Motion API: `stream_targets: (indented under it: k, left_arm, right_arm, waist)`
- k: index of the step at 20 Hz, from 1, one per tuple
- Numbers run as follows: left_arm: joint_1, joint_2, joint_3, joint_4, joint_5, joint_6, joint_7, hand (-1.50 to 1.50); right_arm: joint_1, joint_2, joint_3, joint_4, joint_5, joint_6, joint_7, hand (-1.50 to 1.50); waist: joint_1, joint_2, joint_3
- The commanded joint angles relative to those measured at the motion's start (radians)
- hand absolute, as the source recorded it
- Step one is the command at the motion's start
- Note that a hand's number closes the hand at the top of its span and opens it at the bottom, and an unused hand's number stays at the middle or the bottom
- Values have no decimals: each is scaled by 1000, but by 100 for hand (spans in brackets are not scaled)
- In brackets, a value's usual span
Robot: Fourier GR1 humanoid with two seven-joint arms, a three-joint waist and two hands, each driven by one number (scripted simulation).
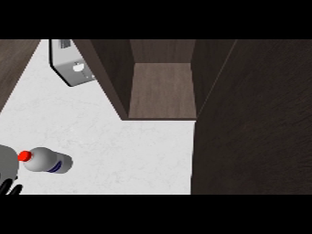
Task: Pick up the bottled water, place it into the cabinet and close the cabinet
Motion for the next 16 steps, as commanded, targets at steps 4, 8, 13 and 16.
stream_targets:
  k: [4, 8, 13, 16]
  left_arm:
    - [45, 9, 120, -135, 118, 7, 12, -150]
    - [-12, 61, 252, -32, 165, -22, -5, -150]
    - [-152, 64, 266, 180, 110, -37, -41, -150]
    - [-239, 109, 303, 233, 104, -12, -2, -150]
  right_arm:
    - [88, -14, -69, -202, -198, 7, 63, -150]
    - [133, -11, -65, -205, -196, 41, 47, -150]
    - [110, -10, -59, -192, -211, 36, 57, -150]
    - [136, -33, -104, -177, -253, 82, 25, -150]
  waist:
    - [-11, 2, 0]
    - [-16, 4, -2]
    - [-21, 10, -3]
    - [-33, 11, -2]
